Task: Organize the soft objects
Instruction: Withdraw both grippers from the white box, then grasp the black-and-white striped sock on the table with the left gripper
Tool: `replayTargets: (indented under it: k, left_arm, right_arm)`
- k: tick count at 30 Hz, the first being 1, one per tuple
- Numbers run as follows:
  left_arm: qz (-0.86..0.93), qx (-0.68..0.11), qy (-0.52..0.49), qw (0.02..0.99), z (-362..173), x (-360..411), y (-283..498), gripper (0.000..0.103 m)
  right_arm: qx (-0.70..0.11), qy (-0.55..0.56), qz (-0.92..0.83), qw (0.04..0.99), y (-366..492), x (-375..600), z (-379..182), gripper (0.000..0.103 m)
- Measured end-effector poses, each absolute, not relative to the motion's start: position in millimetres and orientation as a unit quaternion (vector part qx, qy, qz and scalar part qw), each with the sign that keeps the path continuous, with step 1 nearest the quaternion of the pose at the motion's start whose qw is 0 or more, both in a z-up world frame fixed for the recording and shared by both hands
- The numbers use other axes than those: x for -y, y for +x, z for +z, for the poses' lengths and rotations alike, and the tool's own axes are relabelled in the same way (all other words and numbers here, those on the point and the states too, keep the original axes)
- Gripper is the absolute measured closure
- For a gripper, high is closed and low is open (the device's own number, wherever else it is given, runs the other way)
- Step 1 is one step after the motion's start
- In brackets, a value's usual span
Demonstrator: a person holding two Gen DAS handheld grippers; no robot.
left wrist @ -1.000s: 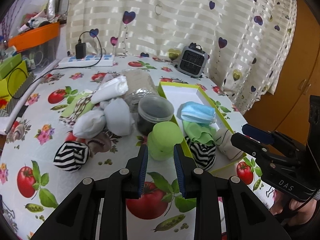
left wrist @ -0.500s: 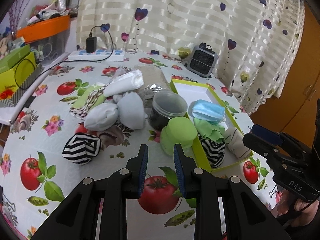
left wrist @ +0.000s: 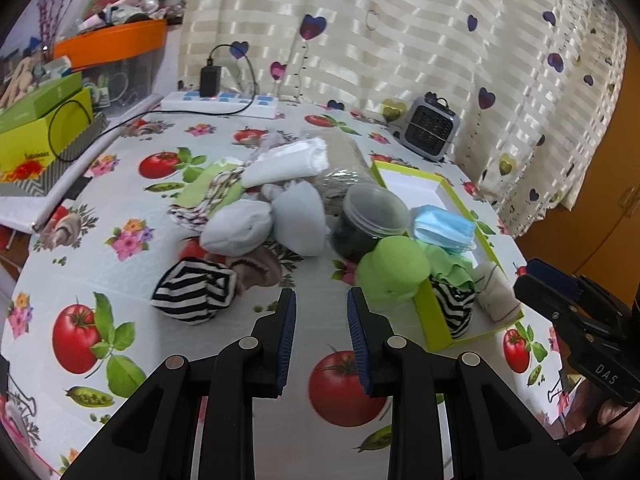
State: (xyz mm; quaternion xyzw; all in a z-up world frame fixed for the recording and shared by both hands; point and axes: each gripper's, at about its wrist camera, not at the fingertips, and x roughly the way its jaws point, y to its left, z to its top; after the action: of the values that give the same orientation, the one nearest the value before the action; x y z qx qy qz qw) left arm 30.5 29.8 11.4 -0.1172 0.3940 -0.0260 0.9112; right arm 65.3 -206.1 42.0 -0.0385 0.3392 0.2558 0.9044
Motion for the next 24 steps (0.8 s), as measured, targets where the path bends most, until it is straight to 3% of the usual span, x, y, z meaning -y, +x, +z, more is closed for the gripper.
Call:
replayTargets:
  k: [19, 24]
  left_arm:
    - [0.049, -0.396, -0.142, 0.906, -7, -91, 24, 0.075]
    - [0.066, -0.399, -0.132, 0.905, -16, -104, 33, 0.065]
  right_arm:
    - [-0.341, -0.042, 0.279, 0.897, 64, 192, 39, 0.057]
    - [-0.336, -0.048, 0.298, 0.892, 64, 180, 41, 0.057]
